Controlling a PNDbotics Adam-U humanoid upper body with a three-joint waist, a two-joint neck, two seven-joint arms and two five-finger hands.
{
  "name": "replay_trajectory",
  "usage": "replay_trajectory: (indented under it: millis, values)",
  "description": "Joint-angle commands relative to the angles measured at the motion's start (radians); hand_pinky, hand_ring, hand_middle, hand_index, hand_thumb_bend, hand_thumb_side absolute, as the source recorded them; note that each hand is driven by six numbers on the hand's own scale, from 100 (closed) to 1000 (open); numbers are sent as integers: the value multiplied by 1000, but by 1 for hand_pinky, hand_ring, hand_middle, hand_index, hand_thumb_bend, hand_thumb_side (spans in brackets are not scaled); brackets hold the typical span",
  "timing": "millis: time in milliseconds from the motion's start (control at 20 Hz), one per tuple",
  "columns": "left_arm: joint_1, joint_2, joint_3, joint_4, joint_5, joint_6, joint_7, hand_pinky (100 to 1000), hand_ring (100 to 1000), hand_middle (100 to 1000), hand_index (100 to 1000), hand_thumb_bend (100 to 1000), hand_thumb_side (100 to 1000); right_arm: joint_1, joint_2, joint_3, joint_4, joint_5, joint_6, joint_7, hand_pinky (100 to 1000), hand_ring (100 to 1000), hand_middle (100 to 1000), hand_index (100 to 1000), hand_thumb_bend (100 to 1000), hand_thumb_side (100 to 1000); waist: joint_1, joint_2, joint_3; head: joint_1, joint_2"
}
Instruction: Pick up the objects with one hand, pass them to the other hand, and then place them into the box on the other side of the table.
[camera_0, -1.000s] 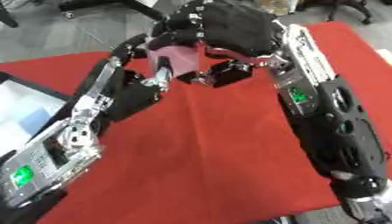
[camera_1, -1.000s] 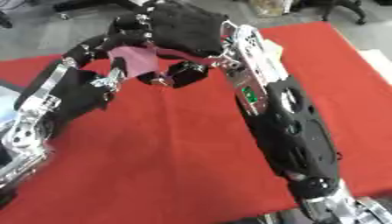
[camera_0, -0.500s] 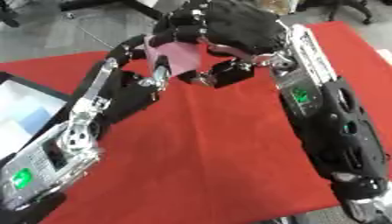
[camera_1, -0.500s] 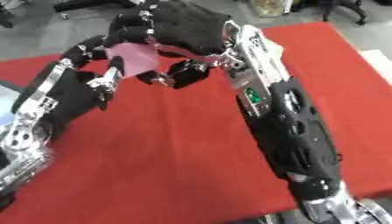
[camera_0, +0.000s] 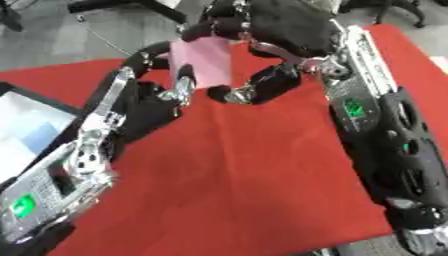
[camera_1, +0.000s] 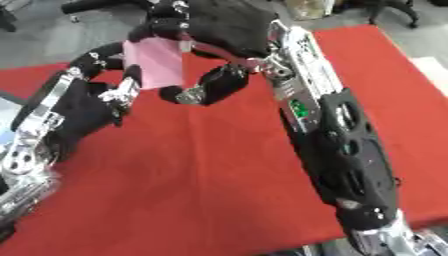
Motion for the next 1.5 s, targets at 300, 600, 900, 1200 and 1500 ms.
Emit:
replay_trajectory:
  millis: [300, 600, 900, 1200, 1500]
  values:
    - [-5, 27, 11, -4, -7, 118, 112, 258, 330, 219, 397, 100, 282, -19, -26, -14, -18, 50, -30, -14, 720, 721, 548, 844, 509, 400, -5, 5, 3, 1, -2]
    - [-3, 28, 12, -4, -8, 119, 113, 257, 330, 219, 396, 100, 279, -18, -27, -16, -14, 64, -34, -31, 722, 725, 557, 850, 495, 402, -5, 5, 3, 1, -2]
    - [29, 61, 37, -4, -19, 100, 127, 248, 326, 215, 392, 100, 255, -10, -44, -33, -20, 78, -18, -44, 720, 721, 564, 869, 491, 399, -3, 2, 4, 7, -2]
    - [132, 133, 99, -4, -61, 55, 161, 240, 324, 214, 389, 100, 226, 6, -66, -57, -43, 102, 6, -67, 716, 713, 563, 872, 499, 386, 9, -6, 12, 29, -2]
    - [291, 231, 212, -4, -137, 34, 238, 231, 325, 217, 391, 100, 167, 29, -81, -75, -55, 120, 30, -91, 717, 711, 555, 868, 472, 392, 19, -17, 19, 43, -2]
